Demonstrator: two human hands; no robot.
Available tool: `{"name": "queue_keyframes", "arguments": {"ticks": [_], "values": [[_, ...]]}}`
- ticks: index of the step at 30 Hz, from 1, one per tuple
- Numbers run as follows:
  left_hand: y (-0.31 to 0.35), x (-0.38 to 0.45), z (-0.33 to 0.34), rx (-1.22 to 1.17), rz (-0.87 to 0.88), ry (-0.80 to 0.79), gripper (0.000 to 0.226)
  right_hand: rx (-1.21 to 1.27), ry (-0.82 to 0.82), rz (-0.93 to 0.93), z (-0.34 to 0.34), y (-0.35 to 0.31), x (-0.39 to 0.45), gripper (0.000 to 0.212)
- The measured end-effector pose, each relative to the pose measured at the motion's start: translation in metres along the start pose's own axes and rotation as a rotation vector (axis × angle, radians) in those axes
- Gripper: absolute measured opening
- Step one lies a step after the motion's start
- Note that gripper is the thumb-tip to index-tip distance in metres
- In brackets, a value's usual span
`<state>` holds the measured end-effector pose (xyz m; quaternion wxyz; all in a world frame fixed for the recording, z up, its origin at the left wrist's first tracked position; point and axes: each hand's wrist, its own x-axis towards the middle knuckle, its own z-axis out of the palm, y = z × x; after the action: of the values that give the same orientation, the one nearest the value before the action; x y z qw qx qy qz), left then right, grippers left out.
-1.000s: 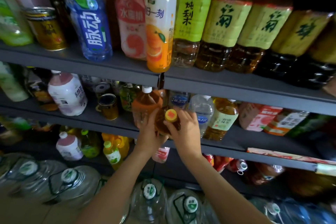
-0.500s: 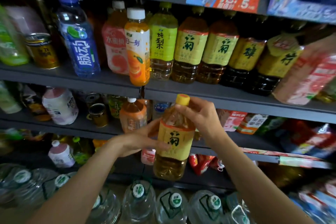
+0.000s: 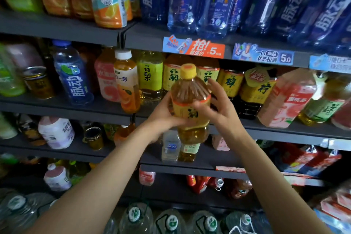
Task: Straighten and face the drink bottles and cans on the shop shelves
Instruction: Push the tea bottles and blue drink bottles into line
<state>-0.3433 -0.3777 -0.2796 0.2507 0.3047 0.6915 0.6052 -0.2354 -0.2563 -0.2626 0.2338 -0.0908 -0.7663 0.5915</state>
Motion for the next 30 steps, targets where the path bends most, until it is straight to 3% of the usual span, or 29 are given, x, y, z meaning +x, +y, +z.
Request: {"name": "queue_keyframes", "arguments": {"ticks": [2,6,11,16,22,25,28,30], "values": [[0.013,0.022,0.006,0.017,0.042,-0.018,0.074,-0.08,-0.063,0.057,-0.017,0.022,-0.002,0.083],[0.021,0.056,0.024,0.183,0.059,-0.054,0.083,-0.27,0.099,0.07,-0.034,0.048,0.018,0.063],[0.017,0.088,0.025,0.3,-0.033,-0.092,0.078,-0.263,0.222,0.052,-0.03,0.067,0.036,0.06],[0.013,0.076,0.026,0.666,0.19,0.064,0.068,-0.269,0.274,0.061,-0.022,0.074,0.039,0.063],[-0.005,0.066,0.021,0.617,0.09,0.021,0.059,-0.208,0.328,0.203,-0.011,0.08,0.028,0.059],[-0.045,0.04,0.01,0.492,0.17,0.15,0.037,-0.226,0.501,0.24,0.004,0.093,0.007,0.053],[-0.098,0.004,-0.008,0.445,0.251,0.394,0.012,-0.23,0.754,0.24,0.028,0.12,-0.028,0.027],[-0.136,-0.019,-0.017,0.499,0.217,0.438,0.013,-0.297,0.669,0.307,0.053,0.141,-0.045,0.023]]}}
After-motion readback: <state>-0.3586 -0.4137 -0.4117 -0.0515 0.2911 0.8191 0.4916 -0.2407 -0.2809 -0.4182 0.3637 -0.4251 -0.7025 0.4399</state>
